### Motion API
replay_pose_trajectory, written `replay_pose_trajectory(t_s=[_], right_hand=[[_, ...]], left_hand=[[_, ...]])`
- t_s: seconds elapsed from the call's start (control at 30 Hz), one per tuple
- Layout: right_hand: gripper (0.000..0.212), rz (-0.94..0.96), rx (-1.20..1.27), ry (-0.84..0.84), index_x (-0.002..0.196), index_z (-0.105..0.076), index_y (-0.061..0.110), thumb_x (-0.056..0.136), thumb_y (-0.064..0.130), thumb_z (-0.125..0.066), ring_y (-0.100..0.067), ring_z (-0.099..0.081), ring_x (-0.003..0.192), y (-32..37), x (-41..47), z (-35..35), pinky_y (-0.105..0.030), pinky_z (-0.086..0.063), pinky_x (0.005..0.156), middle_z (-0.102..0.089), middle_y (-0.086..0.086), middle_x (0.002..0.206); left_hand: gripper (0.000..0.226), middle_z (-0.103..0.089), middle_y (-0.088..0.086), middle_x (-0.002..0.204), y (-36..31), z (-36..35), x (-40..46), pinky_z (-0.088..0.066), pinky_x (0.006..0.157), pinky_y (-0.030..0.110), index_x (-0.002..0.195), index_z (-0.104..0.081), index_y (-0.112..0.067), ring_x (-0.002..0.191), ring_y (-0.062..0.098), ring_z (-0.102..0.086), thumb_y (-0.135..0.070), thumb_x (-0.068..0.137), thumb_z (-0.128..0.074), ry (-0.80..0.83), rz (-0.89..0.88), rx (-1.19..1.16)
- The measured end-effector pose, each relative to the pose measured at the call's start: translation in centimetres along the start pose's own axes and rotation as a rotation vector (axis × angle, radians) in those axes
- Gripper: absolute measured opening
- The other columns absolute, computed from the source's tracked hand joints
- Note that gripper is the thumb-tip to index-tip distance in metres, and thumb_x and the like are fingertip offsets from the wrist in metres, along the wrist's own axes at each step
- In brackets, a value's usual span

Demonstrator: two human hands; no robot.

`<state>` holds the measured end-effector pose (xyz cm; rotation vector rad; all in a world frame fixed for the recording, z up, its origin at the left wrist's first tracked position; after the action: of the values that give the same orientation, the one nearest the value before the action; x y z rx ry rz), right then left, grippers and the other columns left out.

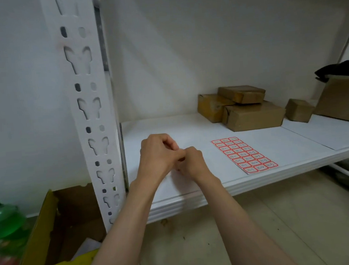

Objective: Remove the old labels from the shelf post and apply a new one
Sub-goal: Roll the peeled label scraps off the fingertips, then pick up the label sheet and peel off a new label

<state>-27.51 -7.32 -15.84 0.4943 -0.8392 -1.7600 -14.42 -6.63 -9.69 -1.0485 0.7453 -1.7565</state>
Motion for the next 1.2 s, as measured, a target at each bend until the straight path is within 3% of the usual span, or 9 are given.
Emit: replay_pose_trajectory(t_s=[0.07,0.17,0.27,0.4,0.5,0.63,0.73,0.9,1.2], right_hand=[[0.036,-0.023,0.057,-0.014,0.051,-0.052,0.007,0.081,0.007,-0.072,-0.014,-0.033,0.051,-0.2,-0.1,0.1,-0.017,-0.026,0.042,-0.041,-0.002,0.053],[0.032,-0.015,0.166,-0.100,0.061,-0.062,0.001,0.082,0.017,-0.079,-0.012,-0.043,0.052,-0.2,-0.4,0.8,-0.013,-0.031,0.043,-0.050,-0.008,0.055],[0.022,0.002,0.221,-0.130,0.082,-0.078,0.004,0.094,0.017,-0.066,-0.011,-0.059,0.064,-0.1,-0.9,1.4,-0.017,-0.045,0.061,-0.068,-0.007,0.070],[0.032,-0.039,0.282,-0.113,0.107,-0.075,0.011,0.091,-0.003,-0.050,-0.020,-0.069,0.089,-0.4,-1.9,1.6,-0.038,-0.057,0.091,-0.075,-0.013,0.098],[0.032,-0.068,0.305,-0.146,0.110,-0.071,0.019,0.093,0.003,-0.049,-0.023,-0.068,0.096,-0.9,-2.5,2.6,-0.041,-0.057,0.094,-0.073,-0.010,0.108],[0.026,-0.082,0.295,-0.232,0.110,-0.073,0.015,0.097,0.008,-0.053,-0.021,-0.066,0.099,-2.6,-2.9,5.5,-0.038,-0.055,0.094,-0.073,-0.008,0.110],[0.027,-0.132,0.153,-0.336,0.116,-0.073,0.011,0.096,0.007,-0.055,-0.021,-0.061,0.106,-5.0,-3.2,7.7,-0.027,-0.046,0.090,-0.071,-0.007,0.119],[0.048,-0.230,-0.257,-0.275,0.143,-0.052,0.018,0.096,0.011,-0.057,-0.031,-0.041,0.138,-8.3,-3.7,8.9,-0.043,-0.033,0.112,-0.053,-0.008,0.146],[0.053,-0.217,-0.459,-0.145,0.146,-0.042,0.025,0.096,0.015,-0.056,-0.034,-0.039,0.140,-8.5,-4.9,9.9,-0.050,-0.025,0.114,-0.050,-0.009,0.147]], left_hand=[[0.017,-0.070,-0.006,0.062,1.1,0.0,0.0,-0.047,0.055,0.011,0.065,-0.074,-0.020,0.057,0.005,-0.065,-0.011,0.074,-0.084,0.007,-0.003,0.021],[0.017,-0.070,-0.007,0.067,2.6,-0.2,-0.2,-0.055,0.062,0.019,0.075,-0.077,-0.020,0.058,0.009,-0.067,-0.012,0.089,-0.074,0.000,0.025,0.054],[0.024,-0.069,-0.007,0.067,3.6,-0.8,-0.3,-0.050,0.065,0.025,0.071,-0.074,-0.022,0.062,0.010,-0.064,-0.021,0.094,-0.069,0.016,0.011,0.154],[0.036,-0.062,-0.006,0.062,4.4,-1.8,-0.7,-0.046,0.066,0.028,0.063,-0.065,-0.022,0.062,0.017,-0.060,-0.035,0.097,-0.065,0.082,0.028,0.281],[0.060,-0.047,0.000,0.049,4.7,-1.9,-1.0,-0.036,0.056,0.028,0.054,-0.049,-0.011,0.049,0.019,-0.046,-0.047,0.102,-0.052,0.017,0.085,0.235],[0.016,-0.058,0.004,0.092,4.4,-2.4,-0.6,-0.046,0.068,0.029,0.090,-0.059,-0.013,0.084,0.021,-0.059,-0.007,0.102,-0.050,0.056,0.030,0.247],[0.026,-0.060,-0.002,0.094,3.0,-2.6,-0.7,-0.045,0.065,0.019,0.083,-0.067,-0.016,0.081,0.015,-0.061,0.001,0.093,-0.051,0.032,-0.038,0.224],[0.039,-0.066,0.021,0.082,2.5,-4.1,-1.5,-0.053,0.074,0.043,0.078,-0.062,0.006,0.068,0.023,-0.056,-0.026,0.097,-0.048,0.010,0.022,0.063],[0.012,-0.076,-0.002,0.087,1.6,-10.2,-2.5,-0.050,0.067,0.022,0.092,-0.071,-0.019,0.076,0.012,-0.070,-0.021,0.095,-0.060,0.267,0.119,-0.075]])
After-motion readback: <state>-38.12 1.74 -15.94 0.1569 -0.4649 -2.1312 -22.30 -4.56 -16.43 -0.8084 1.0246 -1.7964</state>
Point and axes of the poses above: each hand's wrist, its own x-axis towards the middle knuckle, its own z-axis out of the back of the hand, y = z × x, the point moved 6 cm from there along x, towards the middle knuckle
